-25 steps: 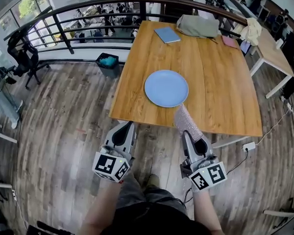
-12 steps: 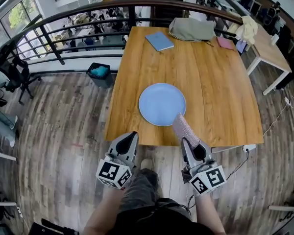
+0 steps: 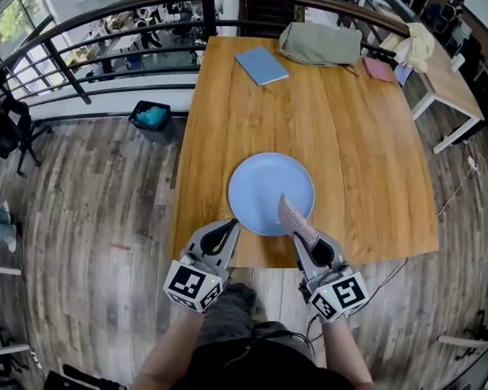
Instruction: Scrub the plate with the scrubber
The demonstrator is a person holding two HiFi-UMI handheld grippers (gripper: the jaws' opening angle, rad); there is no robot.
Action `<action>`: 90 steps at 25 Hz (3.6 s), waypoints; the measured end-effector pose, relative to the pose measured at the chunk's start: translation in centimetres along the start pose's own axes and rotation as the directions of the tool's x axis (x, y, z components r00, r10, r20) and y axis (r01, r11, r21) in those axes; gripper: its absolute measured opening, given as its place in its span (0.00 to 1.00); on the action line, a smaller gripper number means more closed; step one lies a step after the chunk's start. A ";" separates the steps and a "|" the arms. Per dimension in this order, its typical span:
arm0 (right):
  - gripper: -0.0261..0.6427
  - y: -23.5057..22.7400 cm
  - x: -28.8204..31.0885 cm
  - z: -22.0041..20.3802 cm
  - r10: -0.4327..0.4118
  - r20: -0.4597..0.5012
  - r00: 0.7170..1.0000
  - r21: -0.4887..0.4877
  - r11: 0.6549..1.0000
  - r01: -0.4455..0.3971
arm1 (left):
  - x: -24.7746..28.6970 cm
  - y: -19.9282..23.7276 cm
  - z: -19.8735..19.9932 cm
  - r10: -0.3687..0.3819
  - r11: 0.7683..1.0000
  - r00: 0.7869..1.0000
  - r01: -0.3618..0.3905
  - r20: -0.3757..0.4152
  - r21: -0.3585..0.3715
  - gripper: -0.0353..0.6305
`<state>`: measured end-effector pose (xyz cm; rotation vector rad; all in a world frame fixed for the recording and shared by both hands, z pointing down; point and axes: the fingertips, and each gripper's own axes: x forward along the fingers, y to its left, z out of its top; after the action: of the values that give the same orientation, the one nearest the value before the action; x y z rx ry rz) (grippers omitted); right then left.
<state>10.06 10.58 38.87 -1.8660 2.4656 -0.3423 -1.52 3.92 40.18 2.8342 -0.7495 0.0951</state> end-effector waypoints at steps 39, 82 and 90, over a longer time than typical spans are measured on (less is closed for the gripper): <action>0.16 -4.1 11.6 -13.8 0.047 -0.705 0.707 -0.693 0.168 -0.702 | 7.3 10.1 -11.2 0.153 0.974 0.841 -0.217 -0.519 -0.065 0.23; 0.17 -10.8 6.6 -15.9 -0.123 -0.933 0.337 -0.354 0.171 -0.919 | 8.7 10.7 -11.9 0.212 0.927 0.790 -0.349 -0.575 -0.137 0.08; 0.17 -8.3 3.1 -15.8 -0.021 -0.995 0.096 -0.098 0.335 -0.937 | 9.0 10.7 -11.8 0.220 0.927 0.793 -0.351 -0.568 -0.132 0.08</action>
<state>14.56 8.01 56.17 -0.0237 4.5389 -0.2964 0.95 -6.95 54.70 2.2656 -0.9647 0.7760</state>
